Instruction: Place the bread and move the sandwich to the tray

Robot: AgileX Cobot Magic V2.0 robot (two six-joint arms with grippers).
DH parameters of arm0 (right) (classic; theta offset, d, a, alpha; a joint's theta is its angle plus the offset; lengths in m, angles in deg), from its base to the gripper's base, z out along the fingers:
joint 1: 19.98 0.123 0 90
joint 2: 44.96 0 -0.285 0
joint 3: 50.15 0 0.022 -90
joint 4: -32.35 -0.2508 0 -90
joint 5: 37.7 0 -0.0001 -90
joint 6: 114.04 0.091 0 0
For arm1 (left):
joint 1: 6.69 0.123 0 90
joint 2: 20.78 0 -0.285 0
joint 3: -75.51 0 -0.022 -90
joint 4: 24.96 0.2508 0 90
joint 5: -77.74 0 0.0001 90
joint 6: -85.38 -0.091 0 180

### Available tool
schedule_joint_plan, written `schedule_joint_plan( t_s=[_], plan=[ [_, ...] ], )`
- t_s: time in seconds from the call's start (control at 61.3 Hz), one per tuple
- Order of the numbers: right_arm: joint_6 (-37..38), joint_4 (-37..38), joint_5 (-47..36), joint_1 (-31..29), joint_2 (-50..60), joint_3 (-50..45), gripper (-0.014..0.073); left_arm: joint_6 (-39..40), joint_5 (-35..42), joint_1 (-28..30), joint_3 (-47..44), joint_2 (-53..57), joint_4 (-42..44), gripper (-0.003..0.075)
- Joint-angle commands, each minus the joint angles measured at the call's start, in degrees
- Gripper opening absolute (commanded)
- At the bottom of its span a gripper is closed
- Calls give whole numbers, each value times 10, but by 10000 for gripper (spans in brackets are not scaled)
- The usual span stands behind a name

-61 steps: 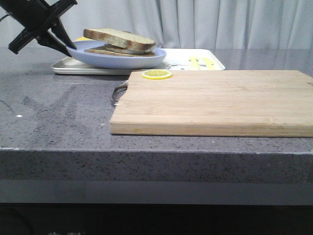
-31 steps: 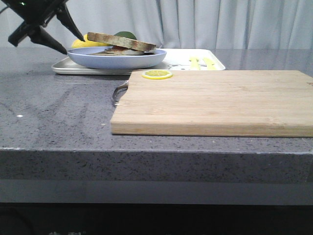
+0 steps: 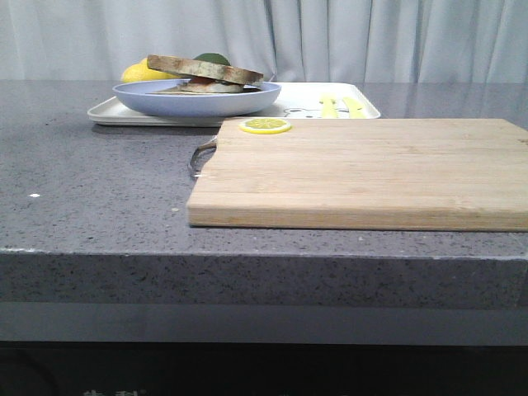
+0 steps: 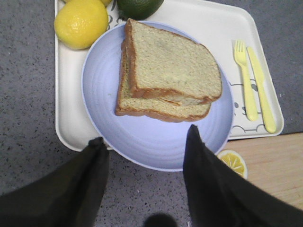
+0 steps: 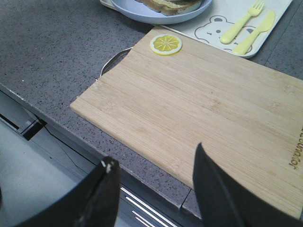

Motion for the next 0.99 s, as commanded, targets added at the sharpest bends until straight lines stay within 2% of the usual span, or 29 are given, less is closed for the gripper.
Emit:
schedule_joint_plan(
  t_s=[0.0, 0.277, 0.342, 0.359, 0.522, 0.734, 0.978],
  plan=[
    [-4, 3, -38, -3, 1, 13, 383, -19, 60, -14, -43, 83, 7, 365],
    [-4, 3, -38, -3, 1, 13, 383, -137, 174, -44, -295, 283, 7, 365],
    [-4, 3, -38, -3, 1, 13, 383, -145, 198, -49, -355, 327, 7, 365],
    [-4, 3, -38, -3, 1, 13, 337, -147, 205, -49, -372, 341, 7, 365],
    [-4, 3, -38, -3, 1, 13, 337, -164, 243, -49, -498, 458, 9, 365],
    [-4, 3, -38, -3, 1, 13, 337, -167, 251, -49, -602, 573, 20, 365],
    [-4, 3, -38, -3, 1, 13, 337, -167, 251, -49, -656, 662, 19, 365]
  ],
)
